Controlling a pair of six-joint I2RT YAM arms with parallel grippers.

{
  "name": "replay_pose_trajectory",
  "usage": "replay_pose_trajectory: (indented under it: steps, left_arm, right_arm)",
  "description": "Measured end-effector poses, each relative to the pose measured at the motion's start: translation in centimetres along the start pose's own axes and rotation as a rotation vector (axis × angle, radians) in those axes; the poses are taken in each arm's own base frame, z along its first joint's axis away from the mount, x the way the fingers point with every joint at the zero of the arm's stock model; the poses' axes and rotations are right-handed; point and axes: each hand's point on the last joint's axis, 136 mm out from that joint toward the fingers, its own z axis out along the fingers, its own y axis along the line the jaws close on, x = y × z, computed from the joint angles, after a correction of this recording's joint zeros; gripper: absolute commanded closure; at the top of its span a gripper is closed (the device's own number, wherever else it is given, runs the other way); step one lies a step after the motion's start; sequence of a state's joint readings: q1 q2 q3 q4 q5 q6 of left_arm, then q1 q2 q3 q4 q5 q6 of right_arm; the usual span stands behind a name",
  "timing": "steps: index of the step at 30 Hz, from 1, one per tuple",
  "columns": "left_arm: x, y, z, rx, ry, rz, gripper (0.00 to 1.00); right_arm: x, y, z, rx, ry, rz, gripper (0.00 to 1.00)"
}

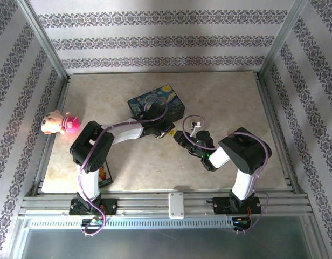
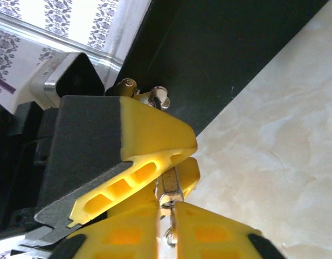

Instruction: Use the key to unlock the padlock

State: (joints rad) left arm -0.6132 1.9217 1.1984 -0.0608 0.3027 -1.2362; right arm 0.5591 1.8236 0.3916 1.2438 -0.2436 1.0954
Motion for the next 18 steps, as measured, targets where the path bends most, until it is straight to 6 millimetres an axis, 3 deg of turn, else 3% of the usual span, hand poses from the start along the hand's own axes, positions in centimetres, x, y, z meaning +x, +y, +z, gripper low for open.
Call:
replay_pose_trajectory:
  steps: [3, 18]
  left_arm:
    - [0.01, 0.00, 0.00, 0.000, 0.000, 0.001, 0.94]
    - [-0.38, 0.07, -0.07, -0.002, -0.009, -0.001, 0.95]
  right_arm:
    - [0.05, -0.14, 0.12, 0.003, 0.002, 0.000, 1.00]
    - [-0.09, 0.05, 0.81, -0.003, 0.008, 0.001, 1.00]
